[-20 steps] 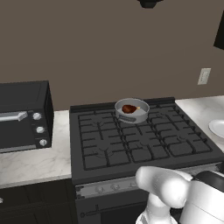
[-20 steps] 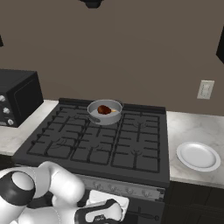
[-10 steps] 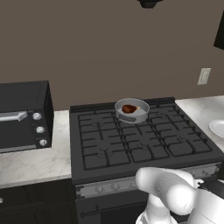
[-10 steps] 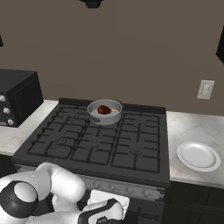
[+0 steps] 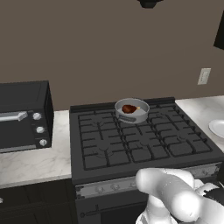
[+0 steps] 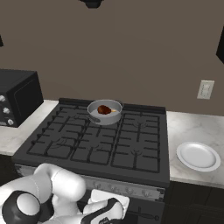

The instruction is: Retrieve the frozen meat and place it in the pot on a burner. Then turn the burner on.

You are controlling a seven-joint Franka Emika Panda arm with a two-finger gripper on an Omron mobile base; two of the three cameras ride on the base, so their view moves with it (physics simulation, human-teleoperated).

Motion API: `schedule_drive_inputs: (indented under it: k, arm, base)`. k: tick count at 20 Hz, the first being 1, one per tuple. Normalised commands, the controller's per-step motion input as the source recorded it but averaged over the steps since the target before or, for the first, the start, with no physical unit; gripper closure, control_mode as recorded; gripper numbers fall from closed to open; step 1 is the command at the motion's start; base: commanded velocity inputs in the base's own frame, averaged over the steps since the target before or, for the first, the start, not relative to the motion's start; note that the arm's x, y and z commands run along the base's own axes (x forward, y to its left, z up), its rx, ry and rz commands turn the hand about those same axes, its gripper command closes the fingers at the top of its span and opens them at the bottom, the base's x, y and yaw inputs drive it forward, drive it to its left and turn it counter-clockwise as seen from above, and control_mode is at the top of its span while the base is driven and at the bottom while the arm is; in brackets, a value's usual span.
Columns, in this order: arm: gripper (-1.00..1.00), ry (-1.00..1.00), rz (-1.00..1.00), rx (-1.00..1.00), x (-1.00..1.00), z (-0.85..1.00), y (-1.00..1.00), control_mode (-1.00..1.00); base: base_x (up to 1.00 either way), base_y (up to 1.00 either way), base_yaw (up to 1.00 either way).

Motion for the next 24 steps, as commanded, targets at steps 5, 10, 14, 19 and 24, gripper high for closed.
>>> schedule_drive_inputs:
  k: [5, 10, 14, 19, 24]
  arm:
    - [-1.0, 0.0, 0.0, 0.0, 0.11, -0.02, -0.03, -1.0]
    - [-1.0, 0.0, 0.0, 0.0, 0.1, -0.03, -0.05, -1.0]
    - [-1.0, 0.0, 0.0, 0.0, 0.04, -0.09, -0.03, -1.0]
    - [-1.0, 0.0, 0.0, 0.0, 0.0, -0.18, 0.0, -1.0]
    - [-1.0, 0.0, 0.0, 0.0, 0.0, -0.1, 0.0, -1.0]
  base:
    - [0.0, 0.0, 0.0]
    - [0.0, 0.0, 0.0]
    - [0.0, 0.0, 0.0]
    - [0.0, 0.0, 0.0]
    - [0.0, 0.0, 0.0]
